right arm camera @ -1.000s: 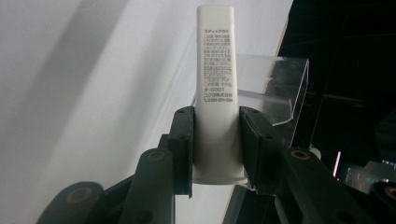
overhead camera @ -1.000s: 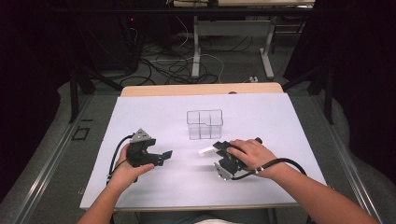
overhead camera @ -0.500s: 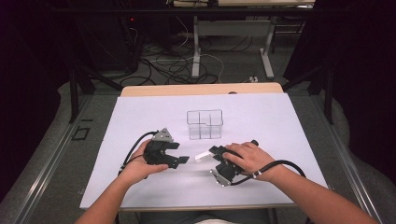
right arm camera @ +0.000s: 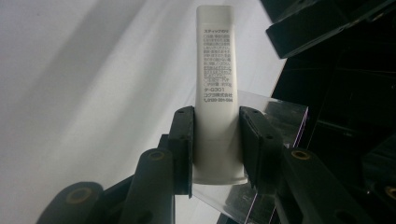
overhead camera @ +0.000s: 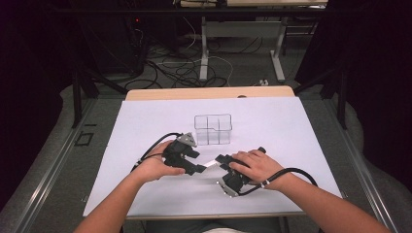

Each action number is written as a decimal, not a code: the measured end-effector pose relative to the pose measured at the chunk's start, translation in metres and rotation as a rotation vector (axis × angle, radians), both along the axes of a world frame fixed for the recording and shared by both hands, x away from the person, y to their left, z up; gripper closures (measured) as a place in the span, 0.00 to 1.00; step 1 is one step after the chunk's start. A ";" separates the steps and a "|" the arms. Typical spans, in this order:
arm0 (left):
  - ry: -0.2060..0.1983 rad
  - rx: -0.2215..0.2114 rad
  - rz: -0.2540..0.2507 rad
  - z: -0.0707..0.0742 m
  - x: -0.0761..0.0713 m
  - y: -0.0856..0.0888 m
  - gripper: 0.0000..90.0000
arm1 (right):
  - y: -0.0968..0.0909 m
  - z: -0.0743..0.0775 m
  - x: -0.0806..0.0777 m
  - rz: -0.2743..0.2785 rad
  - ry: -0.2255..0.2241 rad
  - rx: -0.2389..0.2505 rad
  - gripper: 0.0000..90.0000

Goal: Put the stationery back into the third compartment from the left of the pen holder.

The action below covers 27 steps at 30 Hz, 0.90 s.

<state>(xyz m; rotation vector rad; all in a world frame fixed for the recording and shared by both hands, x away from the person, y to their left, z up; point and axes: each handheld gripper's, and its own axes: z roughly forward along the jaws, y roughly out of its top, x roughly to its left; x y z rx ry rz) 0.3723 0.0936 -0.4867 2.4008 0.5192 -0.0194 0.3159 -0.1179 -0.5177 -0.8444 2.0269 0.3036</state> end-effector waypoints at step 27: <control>0.062 0.099 -0.110 -0.010 0.008 -0.033 0.64 | 0.007 -0.004 -0.005 0.044 -0.016 -0.009 0.75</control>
